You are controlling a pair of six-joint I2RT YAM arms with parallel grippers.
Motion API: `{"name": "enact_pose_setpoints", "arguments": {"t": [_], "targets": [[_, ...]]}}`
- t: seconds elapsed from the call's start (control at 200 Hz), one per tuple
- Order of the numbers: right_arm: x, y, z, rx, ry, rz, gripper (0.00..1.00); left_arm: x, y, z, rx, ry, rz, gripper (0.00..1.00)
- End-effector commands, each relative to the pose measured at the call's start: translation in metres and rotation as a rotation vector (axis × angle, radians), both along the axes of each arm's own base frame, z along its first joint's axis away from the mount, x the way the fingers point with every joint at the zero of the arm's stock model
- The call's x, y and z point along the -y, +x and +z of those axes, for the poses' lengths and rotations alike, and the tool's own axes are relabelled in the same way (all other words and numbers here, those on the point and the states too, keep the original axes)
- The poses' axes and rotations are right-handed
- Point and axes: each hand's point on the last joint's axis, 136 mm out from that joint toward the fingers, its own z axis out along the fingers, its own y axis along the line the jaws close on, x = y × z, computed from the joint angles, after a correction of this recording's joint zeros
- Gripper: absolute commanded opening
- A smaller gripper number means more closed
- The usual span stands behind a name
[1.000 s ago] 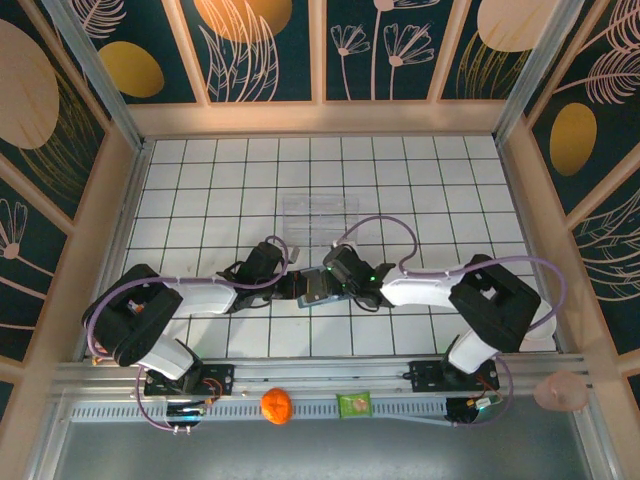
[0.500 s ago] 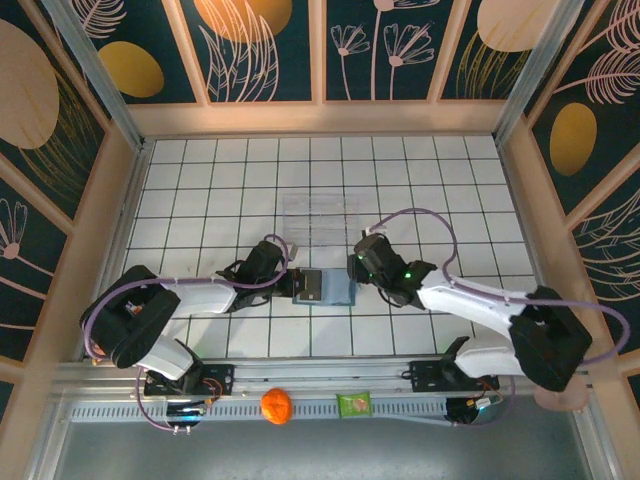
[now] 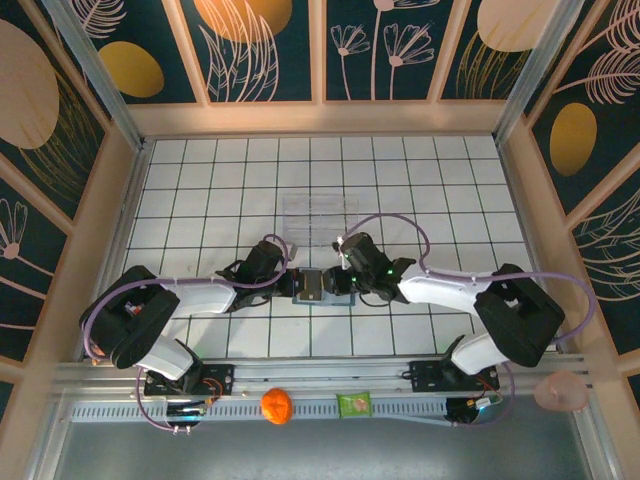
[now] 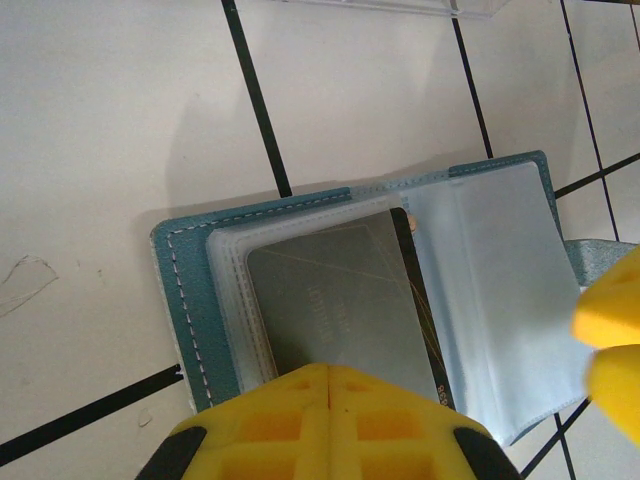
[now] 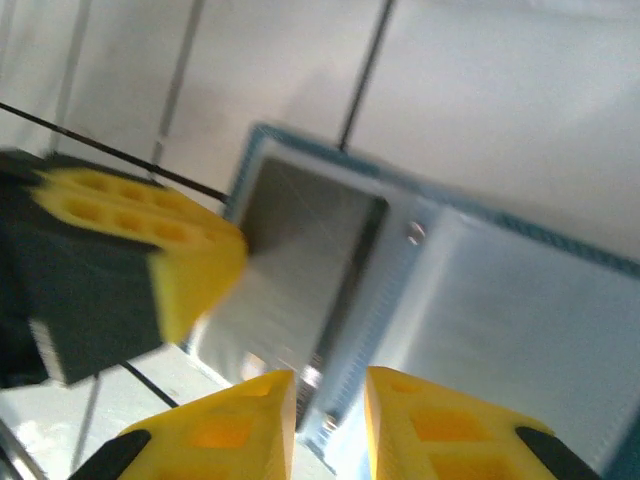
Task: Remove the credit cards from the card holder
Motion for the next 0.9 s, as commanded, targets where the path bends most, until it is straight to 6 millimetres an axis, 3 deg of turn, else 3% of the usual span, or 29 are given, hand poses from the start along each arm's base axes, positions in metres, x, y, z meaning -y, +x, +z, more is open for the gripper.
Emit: {"name": "enact_pose_setpoints", "arguments": {"t": [0.0,0.16,0.26,0.42,0.54,0.661,0.746,0.896], "targets": [[0.018,-0.006,-0.023,-0.055,-0.054,-0.052,0.22,0.005,0.002,0.007,0.007,-0.023,0.001,0.0],[0.046,0.0,-0.052,-0.078,-0.147,-0.134,0.14,0.004,0.0,0.005,0.003,-0.027,0.001,0.0],[0.051,0.005,-0.059,-0.082,-0.164,-0.156,0.09,0.003,0.0,0.005,0.0,-0.026,0.004,0.0],[0.039,0.018,-0.028,-0.01,-0.091,-0.149,0.08,0.004,0.003,0.023,0.041,-0.058,0.014,0.0],[0.026,0.025,0.011,0.064,-0.001,-0.116,0.1,0.005,0.007,0.052,0.108,-0.119,0.024,0.17],[0.006,0.024,0.046,0.102,0.101,-0.048,0.1,0.004,0.011,0.065,0.161,-0.124,0.029,0.2],[-0.008,0.024,0.05,0.055,0.148,-0.022,0.1,0.006,0.011,0.053,0.133,-0.095,0.016,0.2],[-0.024,0.023,0.027,-0.085,0.189,-0.023,0.12,0.004,0.006,0.031,0.075,-0.065,0.013,0.2]]}}
